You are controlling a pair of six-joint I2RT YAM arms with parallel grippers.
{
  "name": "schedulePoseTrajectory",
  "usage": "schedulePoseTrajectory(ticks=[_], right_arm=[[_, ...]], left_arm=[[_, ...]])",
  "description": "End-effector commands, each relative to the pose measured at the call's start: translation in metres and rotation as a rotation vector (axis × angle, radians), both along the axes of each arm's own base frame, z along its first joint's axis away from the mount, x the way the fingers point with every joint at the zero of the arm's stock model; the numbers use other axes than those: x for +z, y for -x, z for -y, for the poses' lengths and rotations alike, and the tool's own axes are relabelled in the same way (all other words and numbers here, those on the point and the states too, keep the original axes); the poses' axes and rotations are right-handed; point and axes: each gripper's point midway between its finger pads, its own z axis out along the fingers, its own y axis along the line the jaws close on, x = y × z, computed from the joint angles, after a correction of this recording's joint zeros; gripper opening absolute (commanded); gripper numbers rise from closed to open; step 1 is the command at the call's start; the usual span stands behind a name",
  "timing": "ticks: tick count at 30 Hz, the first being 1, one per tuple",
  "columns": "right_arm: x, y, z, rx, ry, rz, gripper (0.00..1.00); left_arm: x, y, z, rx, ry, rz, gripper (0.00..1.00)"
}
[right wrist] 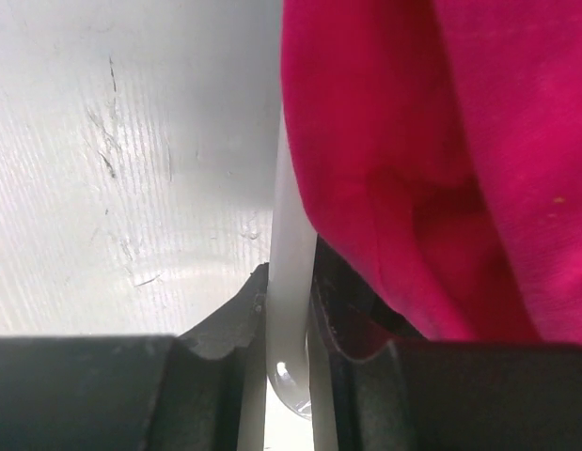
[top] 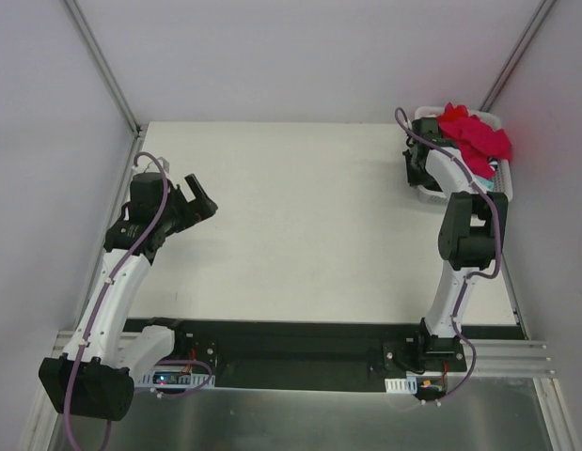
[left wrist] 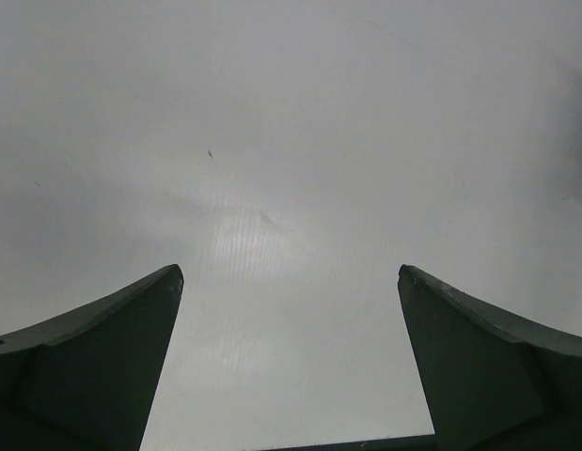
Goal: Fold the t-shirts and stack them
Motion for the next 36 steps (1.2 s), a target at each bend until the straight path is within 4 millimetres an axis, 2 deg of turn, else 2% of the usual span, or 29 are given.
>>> schedulePoseTrajectory(ticks=[1, 5, 6, 9, 10, 11, 12, 13, 14, 15, 17, 18, 20, 21, 22, 23, 24, 25, 26, 27, 28, 29, 30, 31, 32, 33, 34, 35, 36], right_arm=[[-0.001, -0.013, -0.016, 0.157, -0.018, 0.006, 0.01], [0.003, -0.018, -0.022, 0.193, -0.03, 0.008, 0.01], [0.005, -0.015, -0.021, 0.192, -0.025, 0.003, 0.04], [0.031, -0.002, -0.021, 0.217, 0.012, 0.012, 0.28], [0.04, 0.003, -0.022, 0.227, 0.037, 0.014, 0.49], [0.07, 0.01, -0.021, 0.233, 0.052, 0.062, 0.6], [0.083, 0.022, -0.023, 0.244, 0.054, 0.056, 0.7], [0.104, 0.026, -0.025, 0.253, 0.053, 0.089, 0.85], [0.14, 0.037, -0.026, 0.254, 0.046, 0.162, 0.93], [0.156, 0.044, -0.026, 0.256, 0.041, 0.192, 0.99], [0.192, 0.057, -0.026, 0.257, 0.036, 0.267, 0.96], [0.217, 0.068, -0.023, 0.239, 0.032, 0.332, 0.96], [0.234, 0.08, -0.026, 0.197, -0.032, 0.389, 0.96], [0.249, 0.095, -0.028, 0.188, -0.068, 0.434, 0.96], [0.251, 0.101, -0.033, 0.183, -0.115, 0.455, 0.96], [0.234, 0.105, -0.038, 0.122, -0.185, 0.457, 0.96], [0.24, 0.115, -0.041, 0.109, -0.222, 0.503, 0.96], [0.231, 0.119, -0.035, 0.026, -0.241, 0.521, 0.96], [0.227, 0.12, -0.037, -0.097, -0.33, 0.568, 0.96], [0.188, 0.128, -0.036, -0.189, -0.376, 0.508, 0.96], [0.189, 0.14, -0.044, -0.223, -0.459, 0.538, 0.96], [0.191, 0.135, -0.057, -0.215, -0.561, 0.586, 0.96], [0.157, 0.143, -0.081, -0.21, -0.684, 0.515, 0.96], [0.165, 0.151, -0.102, -0.143, -0.788, 0.528, 0.96], [0.167, 0.149, -0.113, -0.13, -0.833, 0.554, 0.96], [0.162, 0.157, -0.134, -0.066, -0.856, 0.525, 0.96], [0.158, 0.159, -0.141, -0.043, -0.835, 0.519, 0.96], [0.143, 0.163, -0.144, -0.049, -0.79, 0.469, 0.96], [0.137, 0.168, -0.155, -0.022, -0.762, 0.435, 0.96]], left_arm=[[0.01, -0.004, -0.012, 0.04, -0.044, 0.022, 0.99], [0.013, -0.008, -0.012, 0.037, -0.043, 0.021, 0.99], [0.015, -0.01, -0.011, 0.037, -0.044, 0.024, 0.99], [0.02, -0.013, -0.011, 0.033, -0.042, 0.033, 0.99], [0.021, -0.013, -0.009, 0.022, -0.038, 0.035, 0.99], [0.023, -0.014, -0.008, 0.015, -0.039, 0.04, 0.99], [0.027, -0.014, -0.008, 0.01, -0.037, 0.048, 0.99], [0.03, -0.014, -0.007, 0.004, -0.035, 0.056, 0.99], [0.031, -0.015, -0.006, -0.002, -0.035, 0.058, 0.99], [0.034, -0.015, -0.005, -0.007, -0.034, 0.066, 0.99], [0.037, -0.016, -0.002, -0.031, -0.031, 0.071, 0.99], [0.039, -0.018, -0.001, -0.038, -0.031, 0.073, 0.99], [0.039, -0.02, 0.0, -0.049, -0.036, 0.074, 0.99], [0.041, -0.021, 0.001, -0.054, -0.036, 0.076, 0.99], [0.041, -0.021, 0.001, -0.057, -0.037, 0.078, 0.99], [0.043, -0.022, 0.0, -0.055, -0.038, 0.081, 0.99], [0.043, -0.023, 0.001, -0.059, -0.037, 0.079, 0.99], [0.045, -0.023, 0.001, -0.059, -0.033, 0.083, 0.99], [0.046, -0.025, 0.002, -0.059, -0.028, 0.079, 0.99], [0.045, -0.025, 0.002, -0.051, -0.025, 0.073, 0.99], [0.044, -0.025, 0.001, -0.039, -0.021, 0.062, 0.99], [0.041, -0.025, 0.002, -0.019, 0.004, 0.044, 0.99], [0.038, -0.024, 0.002, -0.004, 0.02, 0.029, 0.99], [0.036, -0.022, 0.005, 0.002, 0.045, 0.014, 0.99], [0.035, -0.02, 0.008, 0.022, 0.089, -0.002, 0.99], [0.031, -0.019, 0.011, 0.027, 0.113, -0.02, 0.99], [0.029, -0.018, 0.011, 0.042, 0.128, -0.029, 0.99], [0.026, -0.018, 0.01, 0.065, 0.141, -0.037, 0.99], [0.025, -0.018, 0.009, 0.075, 0.135, -0.041, 0.99]])
